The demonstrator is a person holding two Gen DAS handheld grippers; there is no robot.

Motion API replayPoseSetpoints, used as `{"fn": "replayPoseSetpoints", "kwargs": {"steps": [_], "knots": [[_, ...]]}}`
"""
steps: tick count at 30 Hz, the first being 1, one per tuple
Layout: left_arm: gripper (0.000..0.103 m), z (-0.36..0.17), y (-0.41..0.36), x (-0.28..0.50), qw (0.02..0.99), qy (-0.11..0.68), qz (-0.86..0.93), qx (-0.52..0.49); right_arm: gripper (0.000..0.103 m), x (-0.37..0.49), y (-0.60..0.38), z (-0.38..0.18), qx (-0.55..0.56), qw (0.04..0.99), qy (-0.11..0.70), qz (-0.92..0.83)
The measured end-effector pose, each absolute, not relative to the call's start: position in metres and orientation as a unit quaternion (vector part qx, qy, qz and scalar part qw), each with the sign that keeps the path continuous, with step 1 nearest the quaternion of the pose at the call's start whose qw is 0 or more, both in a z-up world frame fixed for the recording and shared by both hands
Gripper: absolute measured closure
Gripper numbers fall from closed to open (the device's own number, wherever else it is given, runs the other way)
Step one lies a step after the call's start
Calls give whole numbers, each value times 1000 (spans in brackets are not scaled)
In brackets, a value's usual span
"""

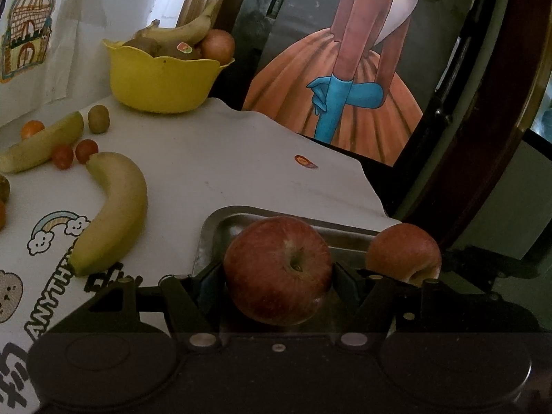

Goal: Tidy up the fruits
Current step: 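Lower both apples onto the tray and open both grippers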

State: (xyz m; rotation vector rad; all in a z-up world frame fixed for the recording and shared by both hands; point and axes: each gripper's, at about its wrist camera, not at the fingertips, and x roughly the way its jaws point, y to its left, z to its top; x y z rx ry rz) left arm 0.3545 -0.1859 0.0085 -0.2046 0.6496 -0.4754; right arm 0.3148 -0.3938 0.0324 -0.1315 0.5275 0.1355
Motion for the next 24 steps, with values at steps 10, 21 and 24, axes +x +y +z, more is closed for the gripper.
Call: {"fn": "replayPoseSetpoints", "kwargs": {"steps": [10,21,24], "knots": [[22,20,-178,346,921,291,-232,-111,16,309,-394,35,-63,967,243,54],[1,51,-143,306,939,234,-218,-129,0,257,-378,44,-58,983,168,56],[1,58,-126,290,944,217,-209,-136,0,237,-367,51,-64,985,149,52]]}}
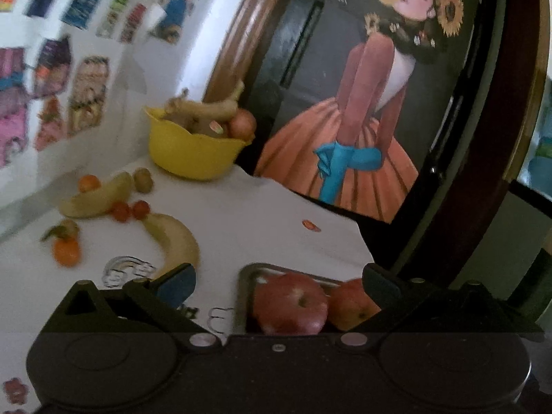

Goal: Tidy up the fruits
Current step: 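Lower both apples onto the tray and open both grippers, then lift both grippers away from the tray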

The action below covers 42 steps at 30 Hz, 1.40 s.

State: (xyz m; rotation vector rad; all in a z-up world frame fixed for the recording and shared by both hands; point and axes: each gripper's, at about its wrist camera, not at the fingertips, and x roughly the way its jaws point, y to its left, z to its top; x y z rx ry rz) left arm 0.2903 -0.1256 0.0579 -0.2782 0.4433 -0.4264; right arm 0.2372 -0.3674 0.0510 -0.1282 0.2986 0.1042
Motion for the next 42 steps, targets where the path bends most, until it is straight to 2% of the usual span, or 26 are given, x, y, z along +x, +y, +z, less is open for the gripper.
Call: {"fn": "replayPoseSetpoints", "kwargs": {"steps": [6,15,27,42], "knots": [[1,69,-87,257,951,194,-195,-145,0,196,-338,71,-69,990,115,44],[1,68,-24,203,966,188,-139,-107,0,141,-287,77,-55,991,120,13],[1,40,37,158,969,208,-88,-102,0,105,-231,59,-41,983,179,11],[1,24,65,140,971,224,-27,-80,0,100,-181,42,-26,971,236,29]]}}
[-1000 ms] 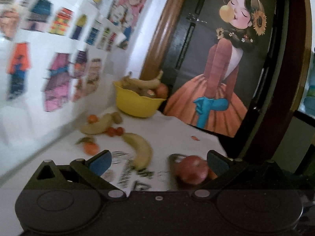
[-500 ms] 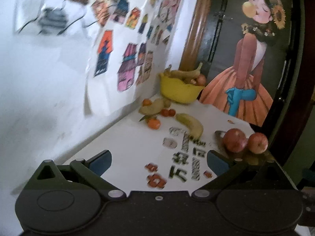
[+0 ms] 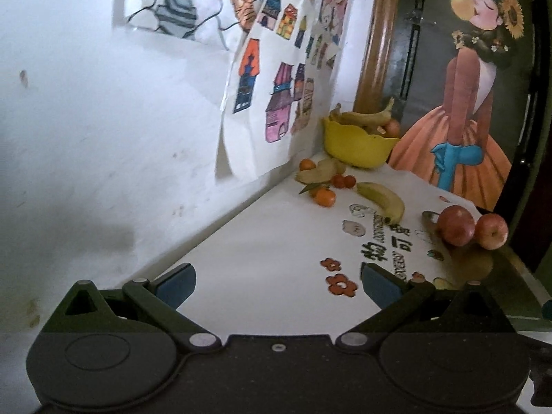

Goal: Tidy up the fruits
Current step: 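Lift both grippers away from the tray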

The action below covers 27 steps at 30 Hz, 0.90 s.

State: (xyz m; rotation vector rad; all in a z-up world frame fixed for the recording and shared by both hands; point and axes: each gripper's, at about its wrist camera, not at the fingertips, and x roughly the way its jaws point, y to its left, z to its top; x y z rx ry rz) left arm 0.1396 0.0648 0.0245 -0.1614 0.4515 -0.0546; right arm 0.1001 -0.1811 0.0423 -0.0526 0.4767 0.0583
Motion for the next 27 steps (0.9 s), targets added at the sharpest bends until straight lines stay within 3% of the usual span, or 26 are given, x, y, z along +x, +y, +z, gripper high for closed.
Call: {"fn": "replayPoseSetpoints", "kwargs": {"steps": [15,27], "knots": [[1,24,67,156,968,239,-11,-73,0,122,-169,42,-28,967,248,53],[1,36,45,213,968,247,-22,-31,0,178,-179,58,-73,968,225,79]]}}
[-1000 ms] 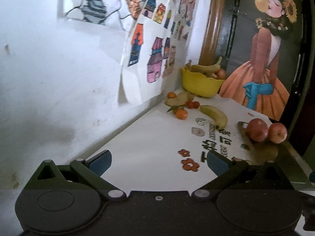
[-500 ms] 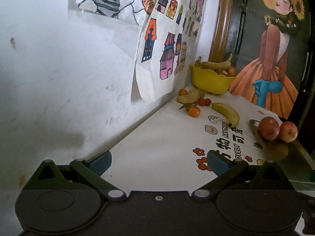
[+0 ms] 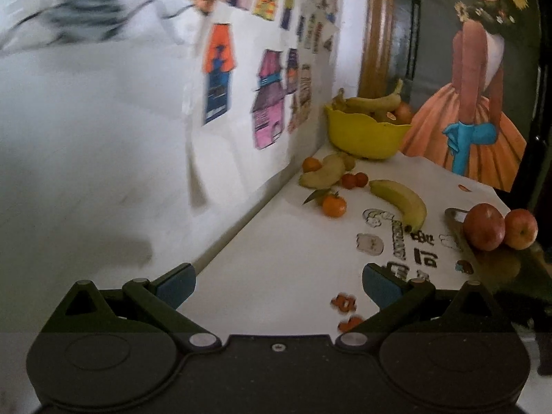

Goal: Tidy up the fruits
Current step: 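Lift both grippers away from the tray, then grasp a small tangerine with the left gripper while the right gripper grasps a yellow banana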

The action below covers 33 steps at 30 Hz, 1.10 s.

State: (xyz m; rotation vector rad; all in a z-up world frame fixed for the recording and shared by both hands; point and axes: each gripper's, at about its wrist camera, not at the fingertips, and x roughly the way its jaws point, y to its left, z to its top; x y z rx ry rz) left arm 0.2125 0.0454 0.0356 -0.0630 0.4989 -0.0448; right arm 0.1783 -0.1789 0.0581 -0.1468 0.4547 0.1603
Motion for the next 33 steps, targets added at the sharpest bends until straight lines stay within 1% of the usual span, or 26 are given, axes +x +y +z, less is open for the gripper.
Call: {"fn": "replayPoseSetpoints", "kwargs": {"steps": [5,8,20,23,33], "knots": [[1,40,33,243,967,251,-32,-13,0,220,-182,73,-108,968,205,95],[1,40,26,260,966,256,-33,-3,0,251,-188,77,-102,969,203,98],[1,33,-3,330,957,281,-54,39,0,370,-216,66,-38,956,270,109],[1,30,-10,347,955,288,-61,48,0,392,-218,63,-46,951,282,114],[1,24,-26,383,956,282,-58,61,3,427,-232,56,-36,945,306,109]]}}
